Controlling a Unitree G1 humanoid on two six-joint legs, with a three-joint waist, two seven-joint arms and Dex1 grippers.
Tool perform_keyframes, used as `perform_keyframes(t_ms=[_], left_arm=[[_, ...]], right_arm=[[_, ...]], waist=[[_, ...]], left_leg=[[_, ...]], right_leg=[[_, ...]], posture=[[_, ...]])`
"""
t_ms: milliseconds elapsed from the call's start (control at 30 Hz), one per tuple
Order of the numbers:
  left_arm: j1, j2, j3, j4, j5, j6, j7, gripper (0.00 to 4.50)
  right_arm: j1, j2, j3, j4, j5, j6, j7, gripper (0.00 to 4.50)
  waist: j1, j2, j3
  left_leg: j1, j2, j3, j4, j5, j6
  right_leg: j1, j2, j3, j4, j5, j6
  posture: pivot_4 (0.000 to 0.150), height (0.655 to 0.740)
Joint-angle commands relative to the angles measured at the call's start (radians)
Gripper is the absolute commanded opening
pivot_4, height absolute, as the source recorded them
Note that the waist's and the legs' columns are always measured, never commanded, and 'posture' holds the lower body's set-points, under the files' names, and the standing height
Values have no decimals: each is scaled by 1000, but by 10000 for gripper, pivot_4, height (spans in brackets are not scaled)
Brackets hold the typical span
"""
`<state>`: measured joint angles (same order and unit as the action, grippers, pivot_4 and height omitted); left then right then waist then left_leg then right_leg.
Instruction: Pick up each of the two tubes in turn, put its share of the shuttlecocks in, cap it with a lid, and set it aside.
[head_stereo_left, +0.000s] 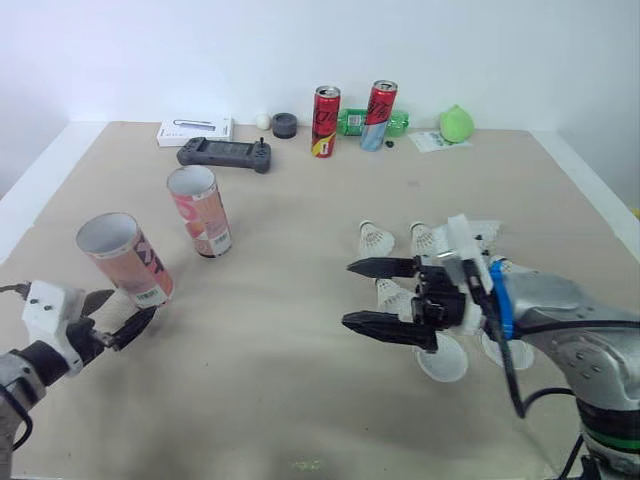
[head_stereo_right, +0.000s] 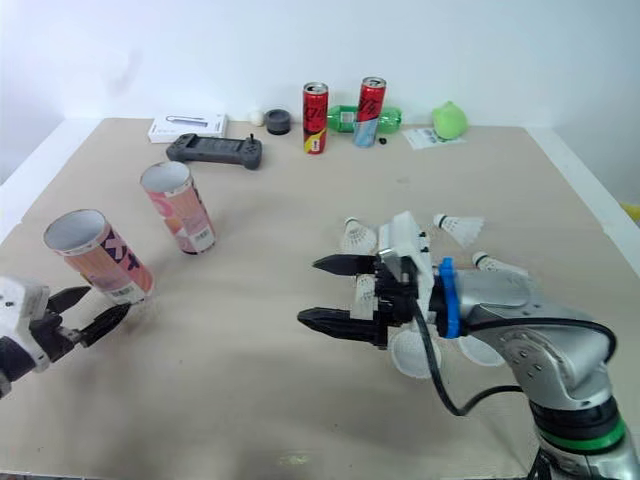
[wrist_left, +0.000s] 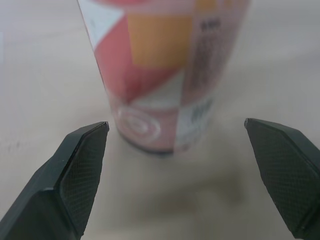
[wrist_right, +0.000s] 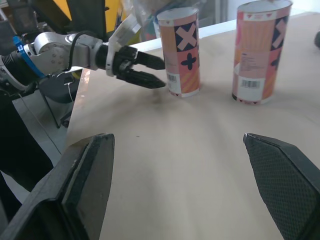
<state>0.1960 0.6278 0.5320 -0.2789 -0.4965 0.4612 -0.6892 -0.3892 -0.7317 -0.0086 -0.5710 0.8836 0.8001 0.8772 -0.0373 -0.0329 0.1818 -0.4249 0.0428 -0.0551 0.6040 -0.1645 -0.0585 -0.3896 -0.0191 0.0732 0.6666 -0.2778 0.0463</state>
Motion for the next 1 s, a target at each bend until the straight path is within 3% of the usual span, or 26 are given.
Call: perform_keyframes(t_ms=[33, 433, 767, 833, 900, 1000], left_arm=[[-37, -18, -19, 43, 34, -62, 29, 45000], [-200, -21, -170, 318, 160, -245, 18, 45000], [-246, -26, -187, 390, 168, -288, 17, 45000], [-238, -28, -184, 388, 168, -291, 20, 42556], [-229, -27, -184, 383, 166, -285, 19, 35847], [-222, -28, -180, 379, 165, -286, 25, 35847]], right_arm=[[-31, 19, 24, 0, -25, -40, 18, 44395], [-47, 89, 75, 23, -91, -74, -4, 44395], [-45, 97, 68, 20, -91, -68, -17, 44395], [-44, 96, 67, 18, -88, -66, -19, 44877], [-42, 95, 66, 16, -86, -65, -19, 45000], [-38, 94, 67, 17, -86, -65, -19, 45000]], waist=[[0, 0, 0], [0, 0, 0], [0, 0, 0], [0, 0, 0], [0, 0, 0], [0, 0, 0]], left_leg=[[0, 1, 0, 0, 0, 0], [2, 6, 0, 1, 1, 0], [2, 7, 0, 1, 1, 0], [2, 7, 0, 1, 1, 0], [2, 7, 0, 1, 1, 0], [2, 7, 0, 1, 1, 0]], right_leg=[[0, 1, 0, 0, 0, -1], [0, 8, 0, 1, 4, -5], [-1, 8, 0, 1, 4, -5], [-1, 8, 0, 1, 4, -5], [-1, 8, 0, 1, 4, -5], [-1, 9, 0, 1, 4, -5]], posture=[[1500, 7400], [1500, 7400], [1500, 7400], [1500, 7400], [1500, 7400], [1500, 7400]])
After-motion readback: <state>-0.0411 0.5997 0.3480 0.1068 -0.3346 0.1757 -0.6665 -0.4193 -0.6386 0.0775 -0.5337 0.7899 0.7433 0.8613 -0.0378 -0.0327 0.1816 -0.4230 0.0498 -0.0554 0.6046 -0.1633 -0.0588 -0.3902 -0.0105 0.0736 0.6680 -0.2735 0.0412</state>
